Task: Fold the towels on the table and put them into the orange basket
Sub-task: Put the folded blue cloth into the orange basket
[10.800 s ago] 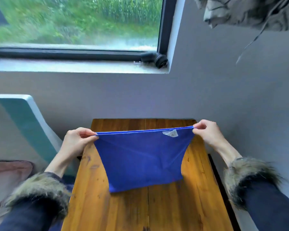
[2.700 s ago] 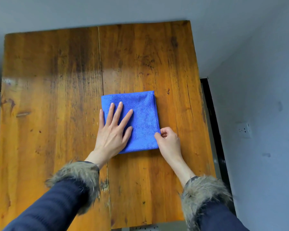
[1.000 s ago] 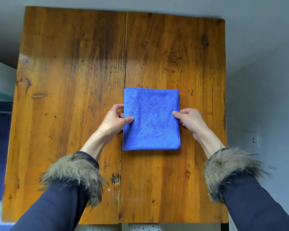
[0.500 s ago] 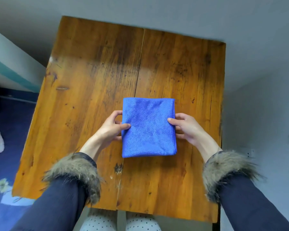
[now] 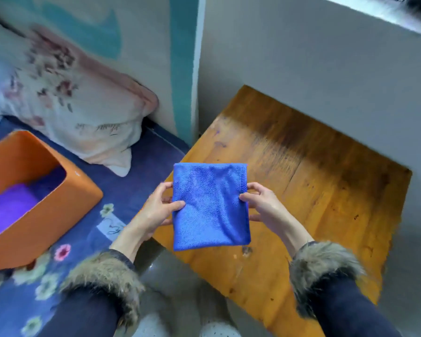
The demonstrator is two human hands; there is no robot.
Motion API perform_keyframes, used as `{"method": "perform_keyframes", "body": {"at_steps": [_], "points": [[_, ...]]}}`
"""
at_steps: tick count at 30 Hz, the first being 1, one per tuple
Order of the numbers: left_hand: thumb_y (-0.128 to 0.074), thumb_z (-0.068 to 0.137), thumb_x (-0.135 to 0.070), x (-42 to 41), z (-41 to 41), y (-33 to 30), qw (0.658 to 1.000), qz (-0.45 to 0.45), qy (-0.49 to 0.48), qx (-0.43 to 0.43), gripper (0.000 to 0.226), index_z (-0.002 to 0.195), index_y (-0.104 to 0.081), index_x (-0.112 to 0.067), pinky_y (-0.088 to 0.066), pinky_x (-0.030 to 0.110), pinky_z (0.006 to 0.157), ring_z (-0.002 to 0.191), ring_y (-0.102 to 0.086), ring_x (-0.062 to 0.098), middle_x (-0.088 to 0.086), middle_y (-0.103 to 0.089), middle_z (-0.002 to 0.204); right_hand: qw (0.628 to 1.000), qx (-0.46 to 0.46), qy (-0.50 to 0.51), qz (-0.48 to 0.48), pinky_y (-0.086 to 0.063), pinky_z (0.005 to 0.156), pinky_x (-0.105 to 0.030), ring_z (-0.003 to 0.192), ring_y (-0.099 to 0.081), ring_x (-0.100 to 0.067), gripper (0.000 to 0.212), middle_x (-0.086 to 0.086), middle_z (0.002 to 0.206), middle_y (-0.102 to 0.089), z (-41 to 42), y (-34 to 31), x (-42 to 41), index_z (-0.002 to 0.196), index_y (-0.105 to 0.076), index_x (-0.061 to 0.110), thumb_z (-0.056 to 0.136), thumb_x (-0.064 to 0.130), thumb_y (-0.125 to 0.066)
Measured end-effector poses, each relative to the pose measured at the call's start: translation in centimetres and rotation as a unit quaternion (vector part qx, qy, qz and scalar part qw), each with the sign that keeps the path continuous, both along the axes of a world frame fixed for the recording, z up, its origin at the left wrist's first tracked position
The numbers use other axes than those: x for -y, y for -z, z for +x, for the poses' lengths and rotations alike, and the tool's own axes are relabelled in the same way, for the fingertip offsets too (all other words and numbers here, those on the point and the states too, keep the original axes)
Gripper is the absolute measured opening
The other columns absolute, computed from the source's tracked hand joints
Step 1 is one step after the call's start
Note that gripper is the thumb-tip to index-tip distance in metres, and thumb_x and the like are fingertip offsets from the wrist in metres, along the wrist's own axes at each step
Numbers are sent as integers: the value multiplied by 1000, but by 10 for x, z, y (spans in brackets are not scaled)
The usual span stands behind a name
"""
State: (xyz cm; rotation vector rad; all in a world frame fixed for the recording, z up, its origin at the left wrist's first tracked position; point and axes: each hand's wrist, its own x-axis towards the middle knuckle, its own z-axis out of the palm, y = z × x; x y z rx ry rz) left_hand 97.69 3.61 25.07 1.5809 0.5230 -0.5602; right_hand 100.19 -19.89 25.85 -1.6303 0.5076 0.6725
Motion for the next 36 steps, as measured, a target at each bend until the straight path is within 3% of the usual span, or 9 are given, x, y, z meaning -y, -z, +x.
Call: {"method": "perform_keyframes", "body": {"at_steps": [6,10,14,18,22,25,28,31,36], "points": [[-57,88,-2,-141,-58,-22,994,-14,-109,8,39,118,-46,-22,-49,37,70,85,-60,17,9,-60,105,995,17,-93,21,-46,64,-27,76,-56,-14,17,-3,95,-62,-10,-19,-147,88,-57,25,87,8,-54],[-56,88,0,-233,-100,-31,984,-16,-175,26,35,114,-46,-21,-49,26,52,78,-61,16,8,-60,103,988,20,-149,24,-47,62,-27,70,-59,-11,17,0,92,-64,-20,-23,-251,100,-60,20,87,10,-54],[-56,88,-1,-314,-138,-37,968,-10,-250,26,40,123,-43,-17,-49,30,60,79,-60,22,15,-59,110,977,21,-212,28,-50,64,-28,75,-64,-15,16,-3,93,-66,-31,-30,-349,100,-62,18,87,11,-55],[-55,90,-2,-355,-145,-40,954,-6,-297,23,42,126,-42,-17,-50,19,47,76,-61,19,12,-59,108,967,36,-250,18,-48,58,-23,76,-62,-14,17,-3,95,-64,-23,-40,-403,102,-61,17,87,11,-56],[-57,90,-8,-392,-132,-30,947,0,-322,14,44,128,-40,-20,-47,29,61,85,-62,20,10,-58,117,959,54,-278,-13,-48,66,-28,82,-61,-19,20,-6,102,-65,1,-38,-455,104,-63,19,85,14,-58],[-57,89,-6,-414,-107,-17,937,11,-349,13,43,127,-41,-18,-49,28,62,84,-61,17,9,-59,112,951,71,-298,-44,-46,64,-30,69,-55,-15,17,-3,89,-61,27,-30,-489,100,-63,20,85,13,-58],[-57,89,-6,-439,-74,3,931,27,-363,6,44,127,-39,-20,-39,26,60,80,-56,10,7,-56,109,947,67,-306,-68,-46,59,-32,69,-53,-17,17,-4,86,-58,60,-14,-522,102,-58,19,87,10,-57],[-56,89,-4,-460,-34,34,919,45,-392,-11,40,119,-40,-24,-37,26,56,73,-53,11,2,-55,91,934,78,-331,-114,-53,77,-43,85,-59,-24,24,-7,90,-59,97,15,-558,109,-58,17,86,10,-58],[-59,83,-7,-473,16,107,910,80,-398,-85,35,109,-44,-24,-47,36,71,89,-61,28,12,-64,103,876,118,-407,-229,-47,93,-44,103,-57,-32,29,-11,99,-59,137,77,-601,114,-58,5,85,11,-54]]}}
